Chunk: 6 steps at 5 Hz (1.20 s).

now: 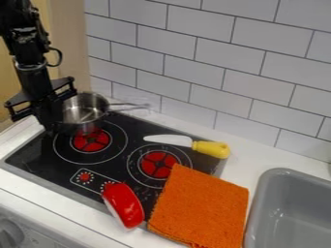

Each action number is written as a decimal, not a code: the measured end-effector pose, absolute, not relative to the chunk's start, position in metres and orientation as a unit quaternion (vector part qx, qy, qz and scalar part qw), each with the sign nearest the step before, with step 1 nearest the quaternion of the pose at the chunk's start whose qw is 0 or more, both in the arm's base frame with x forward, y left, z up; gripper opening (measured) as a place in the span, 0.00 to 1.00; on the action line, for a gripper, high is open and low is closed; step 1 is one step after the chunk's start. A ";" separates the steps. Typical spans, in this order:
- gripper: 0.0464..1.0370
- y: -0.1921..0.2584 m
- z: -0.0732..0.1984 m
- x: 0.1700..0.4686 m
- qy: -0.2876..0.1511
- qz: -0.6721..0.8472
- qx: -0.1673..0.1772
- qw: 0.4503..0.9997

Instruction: Put the silver pot upon the orange object

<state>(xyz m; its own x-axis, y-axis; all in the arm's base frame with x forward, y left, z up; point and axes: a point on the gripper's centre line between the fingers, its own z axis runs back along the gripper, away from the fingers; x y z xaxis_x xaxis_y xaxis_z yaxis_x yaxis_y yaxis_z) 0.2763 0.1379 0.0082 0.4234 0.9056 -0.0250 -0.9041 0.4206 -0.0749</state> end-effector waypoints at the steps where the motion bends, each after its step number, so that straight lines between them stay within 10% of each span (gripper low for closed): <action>1: 0.02 0.137 0.015 0.276 -0.012 0.543 -0.041 0.839; 6: 0.01 0.046 0.108 0.221 -0.092 0.401 -0.045 0.910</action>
<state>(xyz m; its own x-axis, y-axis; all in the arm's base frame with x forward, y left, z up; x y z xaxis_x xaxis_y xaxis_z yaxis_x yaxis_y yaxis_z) 0.2213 0.0463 0.1081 0.6619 0.7379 0.1318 -0.7213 0.6748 -0.1561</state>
